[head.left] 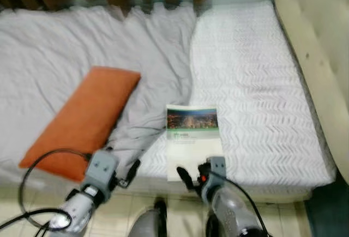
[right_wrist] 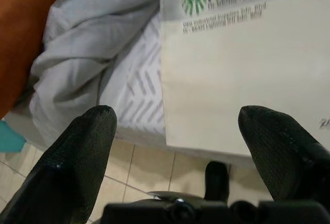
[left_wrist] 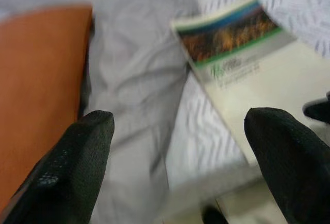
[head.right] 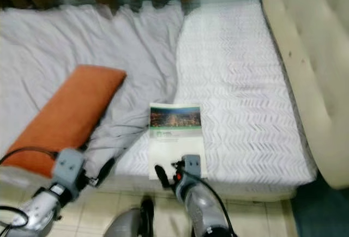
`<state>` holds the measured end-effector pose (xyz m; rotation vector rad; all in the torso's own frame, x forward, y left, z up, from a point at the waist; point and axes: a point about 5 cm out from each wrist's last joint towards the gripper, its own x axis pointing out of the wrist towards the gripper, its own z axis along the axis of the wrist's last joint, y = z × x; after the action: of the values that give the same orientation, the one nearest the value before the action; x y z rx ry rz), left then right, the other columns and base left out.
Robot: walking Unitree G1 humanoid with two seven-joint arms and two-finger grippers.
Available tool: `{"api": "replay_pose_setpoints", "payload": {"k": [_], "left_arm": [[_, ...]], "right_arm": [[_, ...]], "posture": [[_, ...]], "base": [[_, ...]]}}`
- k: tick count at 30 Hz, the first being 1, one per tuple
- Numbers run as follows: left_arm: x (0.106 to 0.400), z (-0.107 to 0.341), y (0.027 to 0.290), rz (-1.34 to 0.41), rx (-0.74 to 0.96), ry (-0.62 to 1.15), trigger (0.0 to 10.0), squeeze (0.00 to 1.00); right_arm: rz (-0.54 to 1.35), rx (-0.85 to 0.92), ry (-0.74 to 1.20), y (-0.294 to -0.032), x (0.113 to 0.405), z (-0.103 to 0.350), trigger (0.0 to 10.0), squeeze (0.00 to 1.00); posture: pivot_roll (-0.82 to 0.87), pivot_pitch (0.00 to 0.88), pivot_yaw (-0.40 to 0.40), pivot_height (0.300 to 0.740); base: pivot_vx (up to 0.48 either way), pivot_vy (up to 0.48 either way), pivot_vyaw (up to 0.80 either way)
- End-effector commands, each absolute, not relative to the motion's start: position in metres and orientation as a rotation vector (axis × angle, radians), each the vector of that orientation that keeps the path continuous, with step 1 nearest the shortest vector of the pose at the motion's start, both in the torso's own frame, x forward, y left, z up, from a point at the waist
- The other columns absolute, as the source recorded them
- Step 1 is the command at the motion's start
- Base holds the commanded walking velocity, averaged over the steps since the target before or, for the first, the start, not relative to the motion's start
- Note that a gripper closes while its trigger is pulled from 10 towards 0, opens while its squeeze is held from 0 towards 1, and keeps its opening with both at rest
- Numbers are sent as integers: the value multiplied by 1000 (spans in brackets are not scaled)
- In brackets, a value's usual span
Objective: Clean up the room
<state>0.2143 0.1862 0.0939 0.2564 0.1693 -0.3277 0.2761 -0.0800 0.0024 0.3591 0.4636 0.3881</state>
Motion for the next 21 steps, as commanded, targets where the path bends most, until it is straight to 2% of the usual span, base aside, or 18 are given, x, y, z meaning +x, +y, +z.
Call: {"api": "replay_pose_setpoints", "payload": {"k": [1,6,7,11,15,17,21], "left_arm": [[204,113,199,-284,283,135,10000,0],[176,129,204,-248,309,127,10000,0],[157,138,200,-256,319,132,10000,0],[138,141,192,-277,311,184,10000,0],[132,130,186,-277,285,217,10000,0],[136,128,181,-282,271,210,10000,0],[142,131,178,-287,277,185,10000,0]], "right_arm": [[413,368,472,-65,273,1,10000,0],[441,341,432,-47,281,10,10000,0],[440,292,392,-37,290,19,10000,0],[440,237,366,-29,303,31,10000,0],[385,197,306,-40,315,41,10000,0],[293,113,281,-57,321,43,10000,0],[253,40,232,-69,328,49,10000,0]], "posture": [[322,609,100,740],[366,632,107,740],[403,660,117,740],[402,675,110,740],[354,648,76,740],[321,612,55,740],[314,597,50,740]], "base": [[0,0,0],[0,0,0],[0,0,0],[0,0,0],[0,0,0],[0,0,0],[0,0,0]]}}
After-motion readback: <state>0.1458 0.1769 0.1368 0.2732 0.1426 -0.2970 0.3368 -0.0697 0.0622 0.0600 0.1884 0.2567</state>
